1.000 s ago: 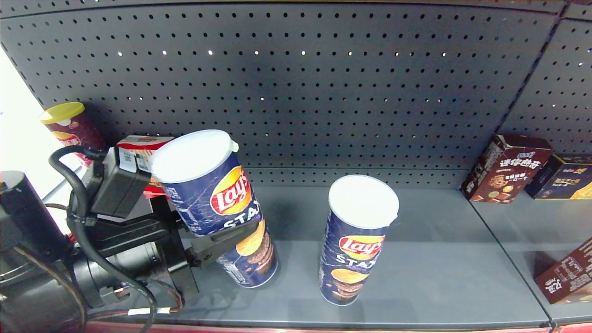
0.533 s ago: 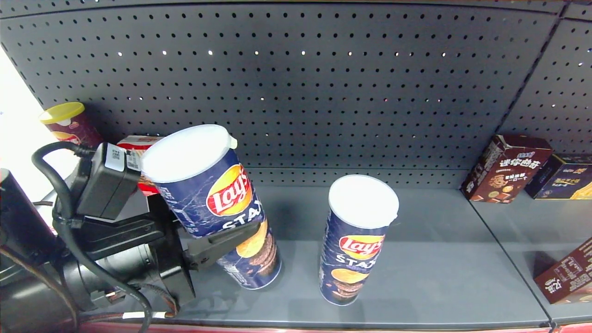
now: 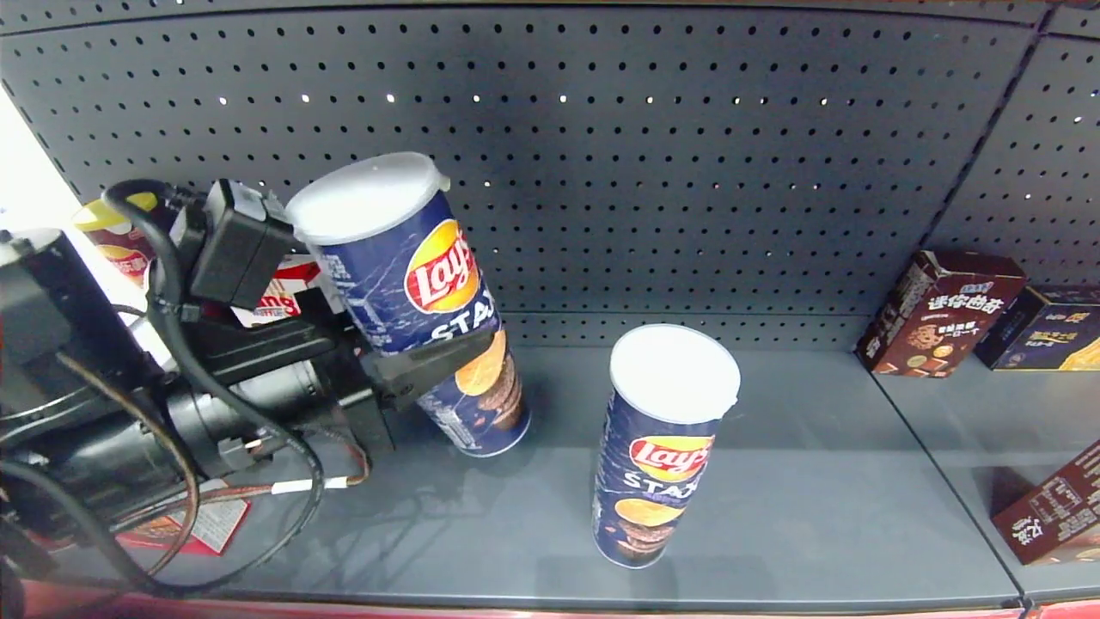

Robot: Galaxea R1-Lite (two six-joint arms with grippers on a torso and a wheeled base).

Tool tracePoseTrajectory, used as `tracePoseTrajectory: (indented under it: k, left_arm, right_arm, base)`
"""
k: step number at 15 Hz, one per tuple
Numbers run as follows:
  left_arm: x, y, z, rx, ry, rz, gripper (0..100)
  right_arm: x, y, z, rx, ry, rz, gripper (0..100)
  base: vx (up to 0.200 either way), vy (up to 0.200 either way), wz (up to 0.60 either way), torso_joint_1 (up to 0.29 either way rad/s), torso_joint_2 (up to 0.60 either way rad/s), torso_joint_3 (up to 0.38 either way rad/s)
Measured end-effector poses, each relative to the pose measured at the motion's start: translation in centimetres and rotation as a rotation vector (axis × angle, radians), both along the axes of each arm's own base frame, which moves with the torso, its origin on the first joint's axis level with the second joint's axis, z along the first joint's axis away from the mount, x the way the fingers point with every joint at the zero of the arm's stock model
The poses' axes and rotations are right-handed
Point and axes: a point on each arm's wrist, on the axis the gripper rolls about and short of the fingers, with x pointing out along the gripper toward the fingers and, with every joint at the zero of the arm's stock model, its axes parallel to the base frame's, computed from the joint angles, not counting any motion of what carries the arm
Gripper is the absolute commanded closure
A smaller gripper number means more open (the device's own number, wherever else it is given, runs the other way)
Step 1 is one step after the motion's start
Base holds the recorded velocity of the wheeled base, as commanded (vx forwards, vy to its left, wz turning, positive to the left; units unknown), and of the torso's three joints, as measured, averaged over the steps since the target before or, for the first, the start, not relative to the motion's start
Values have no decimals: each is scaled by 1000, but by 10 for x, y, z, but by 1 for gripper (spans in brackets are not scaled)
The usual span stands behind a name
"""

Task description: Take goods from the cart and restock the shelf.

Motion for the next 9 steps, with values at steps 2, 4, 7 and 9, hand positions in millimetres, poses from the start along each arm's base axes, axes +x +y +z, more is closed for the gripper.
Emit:
tracePoseTrajectory:
  k: [2, 4, 7, 9]
  left_arm:
    - [13, -5, 4, -1, -1, 9, 100]
    - [17, -8, 0, 13, 30, 25, 100]
    - [20, -7, -13, 69, 134, 101, 100]
    - [20, -10, -15, 89, 125, 95, 100]
  right_arm:
    - [0, 0, 0, 0, 0, 0, 0]
    - [0, 0, 0, 1, 0, 1, 0]
    - [0, 0, 0, 0, 0, 1, 0]
    - [0, 0, 0, 0, 0, 1, 0]
  base:
    - [0, 0, 0, 0, 0, 0]
    - [0, 0, 0, 0, 0, 0]
    - [0, 0, 0, 0, 0, 0]
    - [0, 0, 0, 0, 0, 0]
